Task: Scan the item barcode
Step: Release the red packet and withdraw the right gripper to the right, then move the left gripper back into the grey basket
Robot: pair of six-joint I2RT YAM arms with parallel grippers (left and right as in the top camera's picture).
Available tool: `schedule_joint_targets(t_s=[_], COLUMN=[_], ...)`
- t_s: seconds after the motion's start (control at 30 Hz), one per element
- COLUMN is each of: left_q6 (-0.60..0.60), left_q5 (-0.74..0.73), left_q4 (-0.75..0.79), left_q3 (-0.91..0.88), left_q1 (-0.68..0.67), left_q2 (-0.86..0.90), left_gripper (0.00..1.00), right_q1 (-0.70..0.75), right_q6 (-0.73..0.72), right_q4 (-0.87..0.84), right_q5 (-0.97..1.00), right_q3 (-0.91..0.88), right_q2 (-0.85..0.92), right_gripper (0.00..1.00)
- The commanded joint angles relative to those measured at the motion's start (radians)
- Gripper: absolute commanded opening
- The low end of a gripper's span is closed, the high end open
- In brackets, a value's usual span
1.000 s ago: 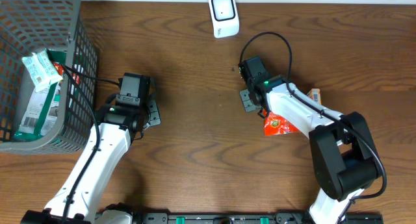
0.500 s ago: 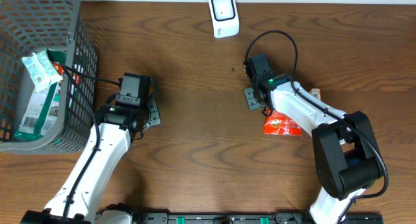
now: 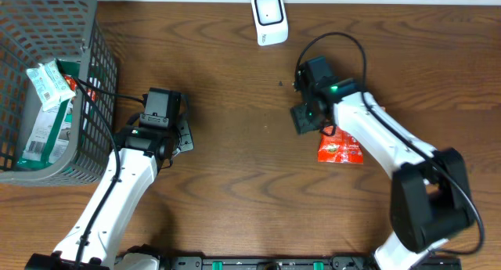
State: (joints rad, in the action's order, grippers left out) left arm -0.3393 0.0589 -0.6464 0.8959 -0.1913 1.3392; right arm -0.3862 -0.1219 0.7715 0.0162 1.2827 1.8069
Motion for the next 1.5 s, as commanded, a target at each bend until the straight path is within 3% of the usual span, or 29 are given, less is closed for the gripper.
schedule_joint_targets(t_s=[0.0,0.13,0.4,0.47,0.5,0.83,0.87,0.9,0.93,0.97,1.1,1.47], left_q6=[0.002,0.002,0.002,0.002,0.002,0.002,0.002,0.002,0.002,-0.006,-0.029,-0.029], left_q5=[0.012,0.012,0.012,0.012,0.012,0.012,0.010,-0.003,-0.025,-0.040,-0.098,-0.443], left_q4=[-0.001,0.000,0.000,0.000,0.000,-0.003,-0.003,-0.003,-0.002,0.001,0.002,-0.035], left_q3=[-0.010,-0.010,-0.010,-0.010,-0.010,-0.010,-0.010,-0.010,-0.010,-0.010,-0.010,0.062], left_q1=[0.003,0.003,0.003,0.003,0.003,0.003,0.003,0.003,0.003,0.003,0.003,0.003], left_q2=[0.008,0.008,0.008,0.008,0.008,0.008,0.008,0.008,0.008,0.007,0.007,0.007], left_gripper=[0.51,0.51,0.51,0.74,0.81,0.82,0.77,0.59,0.24,0.08,0.07,0.07], right_q1=[0.081,0.232,0.483,0.510,0.521,0.523,0.523,0.523,0.523,0.523,0.523,0.523], right_q6=[0.000,0.000,-0.005,-0.006,-0.024,-0.023,-0.023,-0.023,-0.023,-0.023,-0.023,-0.023], right_q4=[0.000,-0.008,0.076,0.087,0.095,0.104,0.104,0.104,0.104,0.104,0.104,0.104], right_q5=[-0.006,-0.006,-0.007,-0.008,-0.008,-0.007,-0.007,-0.007,-0.007,-0.007,-0.007,-0.007], right_q3=[0.044,0.048,0.047,0.047,0.047,0.047,0.047,0.047,0.047,0.047,0.047,0.047], right_q2=[-0.103,-0.201,-0.264,-0.262,-0.262,-0.262,-0.262,-0.262,-0.262,-0.262,-0.262,-0.262], right_gripper=[0.69,0.99,0.99,0.99,0.99,0.99,0.99,0.99,0.99,0.99,0.99,0.99])
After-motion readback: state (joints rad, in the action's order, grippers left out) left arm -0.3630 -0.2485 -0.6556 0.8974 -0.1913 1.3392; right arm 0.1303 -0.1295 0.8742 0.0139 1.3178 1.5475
